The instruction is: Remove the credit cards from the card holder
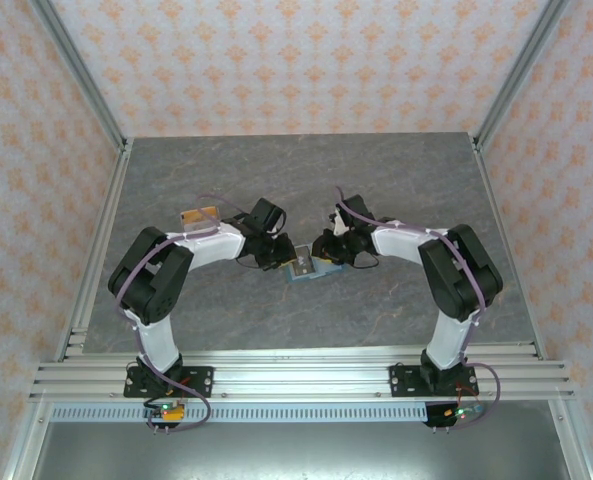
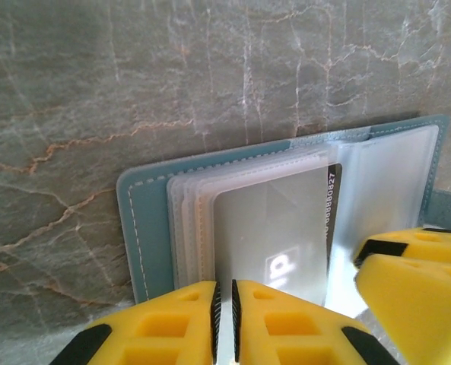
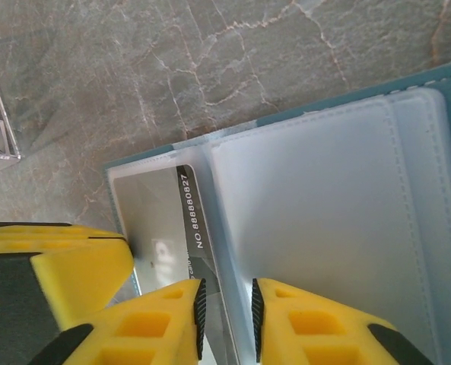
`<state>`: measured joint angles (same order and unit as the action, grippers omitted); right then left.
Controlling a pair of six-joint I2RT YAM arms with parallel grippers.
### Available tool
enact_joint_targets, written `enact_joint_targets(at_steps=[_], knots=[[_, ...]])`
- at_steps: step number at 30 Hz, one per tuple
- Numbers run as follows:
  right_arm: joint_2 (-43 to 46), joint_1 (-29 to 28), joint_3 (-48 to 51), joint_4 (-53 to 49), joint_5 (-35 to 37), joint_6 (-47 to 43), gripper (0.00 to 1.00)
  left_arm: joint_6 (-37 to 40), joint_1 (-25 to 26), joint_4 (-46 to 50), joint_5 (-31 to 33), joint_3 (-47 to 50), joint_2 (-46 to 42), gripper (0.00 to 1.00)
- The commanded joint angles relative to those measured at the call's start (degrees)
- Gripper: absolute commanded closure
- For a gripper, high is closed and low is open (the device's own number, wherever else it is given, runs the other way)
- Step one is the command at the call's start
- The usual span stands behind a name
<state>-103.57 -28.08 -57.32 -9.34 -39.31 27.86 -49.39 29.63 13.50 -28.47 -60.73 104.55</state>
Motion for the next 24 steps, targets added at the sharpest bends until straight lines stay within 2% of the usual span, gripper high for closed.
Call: enact_joint_targets(at_steps=[1,21,24], knots=[[-1.4,0.3,-1.2,0.1,-0.5,-0.2,0.74,1.1,0.3,1.0,0.0,-1.4,1.4,0.84],[-3.3,0.2,-1.4,2.6,-5.2,0.3,0.81,2.8,1.1,1.8,-1.2,-2.9,4.5,0.88],[-3.4,0.3,-1.4,3.1,-5.8,0.7,0.84,2.8,1.1,2.1,-1.1,-3.1,4.5,0.88]])
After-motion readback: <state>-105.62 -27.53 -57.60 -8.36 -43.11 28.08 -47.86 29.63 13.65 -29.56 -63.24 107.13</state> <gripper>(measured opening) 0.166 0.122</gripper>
